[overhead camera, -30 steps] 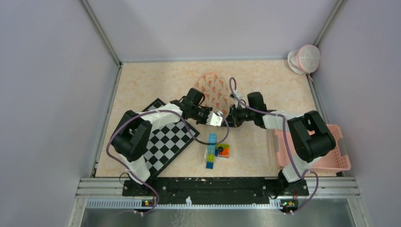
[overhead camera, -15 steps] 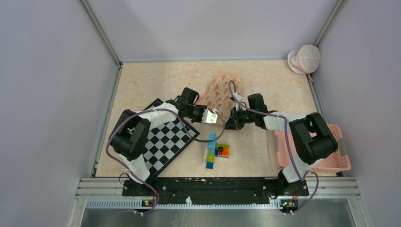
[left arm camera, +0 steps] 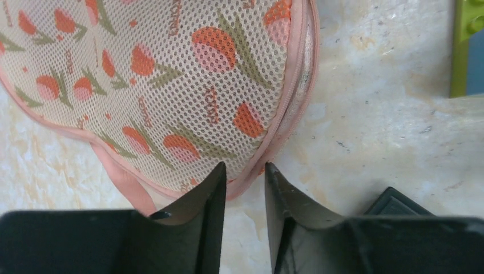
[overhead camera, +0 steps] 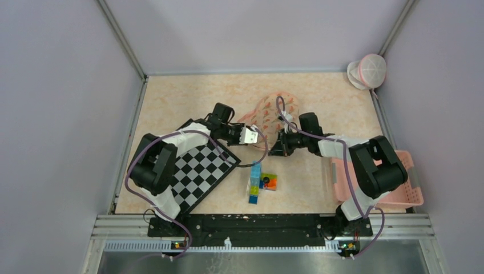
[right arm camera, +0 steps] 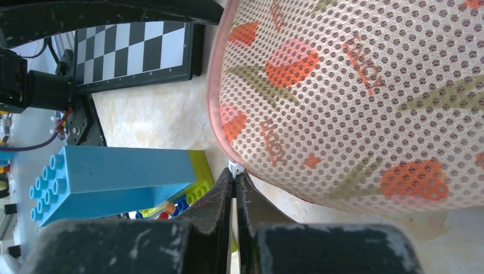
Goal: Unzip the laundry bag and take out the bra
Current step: Unzip the laundry bag at the center of the board.
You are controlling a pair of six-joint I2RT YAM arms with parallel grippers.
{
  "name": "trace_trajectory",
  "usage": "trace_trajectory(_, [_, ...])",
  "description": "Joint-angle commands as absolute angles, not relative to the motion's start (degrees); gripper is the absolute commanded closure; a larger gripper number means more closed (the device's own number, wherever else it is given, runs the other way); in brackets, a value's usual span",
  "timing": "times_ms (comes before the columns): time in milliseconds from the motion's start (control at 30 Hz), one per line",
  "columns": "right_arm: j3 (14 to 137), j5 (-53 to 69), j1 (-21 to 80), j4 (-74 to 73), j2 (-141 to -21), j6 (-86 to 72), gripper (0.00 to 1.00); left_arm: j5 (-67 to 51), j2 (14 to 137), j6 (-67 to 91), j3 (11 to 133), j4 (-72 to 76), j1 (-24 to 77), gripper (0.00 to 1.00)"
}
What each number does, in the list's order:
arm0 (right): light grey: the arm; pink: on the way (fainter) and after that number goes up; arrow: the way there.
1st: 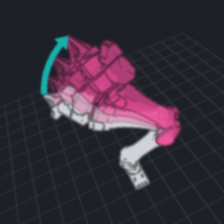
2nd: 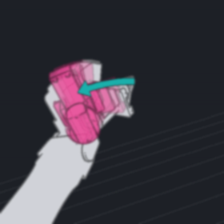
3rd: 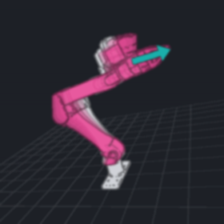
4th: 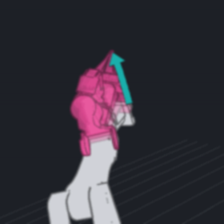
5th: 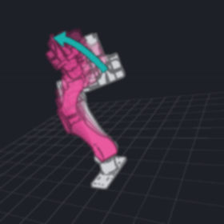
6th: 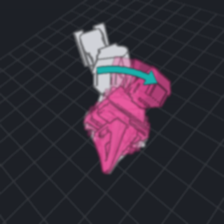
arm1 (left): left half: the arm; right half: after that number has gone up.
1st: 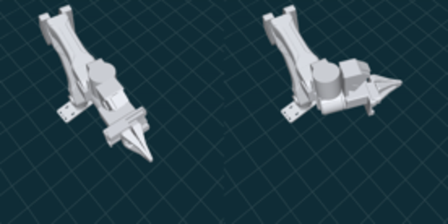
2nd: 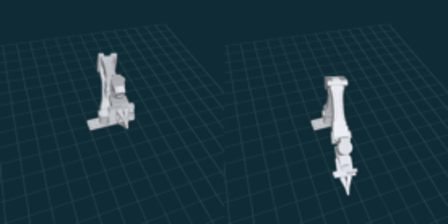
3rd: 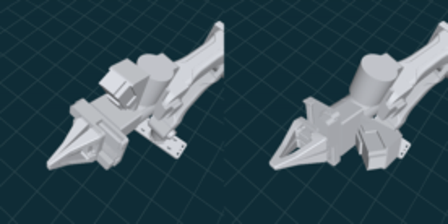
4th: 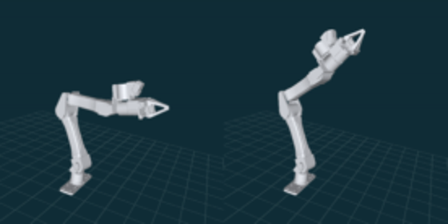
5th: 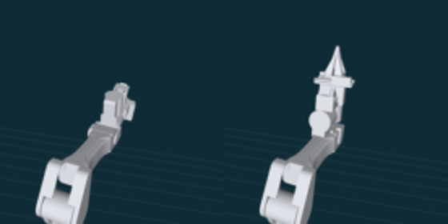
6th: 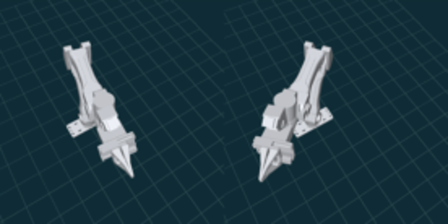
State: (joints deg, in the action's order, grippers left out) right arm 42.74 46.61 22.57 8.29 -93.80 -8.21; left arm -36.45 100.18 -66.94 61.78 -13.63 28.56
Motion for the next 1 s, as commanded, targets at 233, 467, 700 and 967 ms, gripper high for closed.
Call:
trace_trajectory(233, [46.4, 48.3, 24.6, 15.3, -95.8, -12.7, 1.0, -44.0, 93.3, -66.0, 60.7, -12.8, 30.0, 0.47])
trace_trajectory(467, [47.8, 48.2, 25.0, 16.3, -96.8, -13.7, 1.0, -42.9, 95.9, -66.2, 62.7, -13.6, 32.9, 0.42])
trace_trajectory(700, [47.5, 48.1, 24.9, 16.0, -96.2, -13.5, 1.0, -40.6, 98.7, -65.3, 63.9, -11.8, 34.6, 0.46])
trace_trajectory(967, [46.8, 47.6, 25.0, 14.8, -95.2, -12.9, 1.0, -35.1, 99.1, -65.5, 62.4, -11.9, 35.2, 0.92])
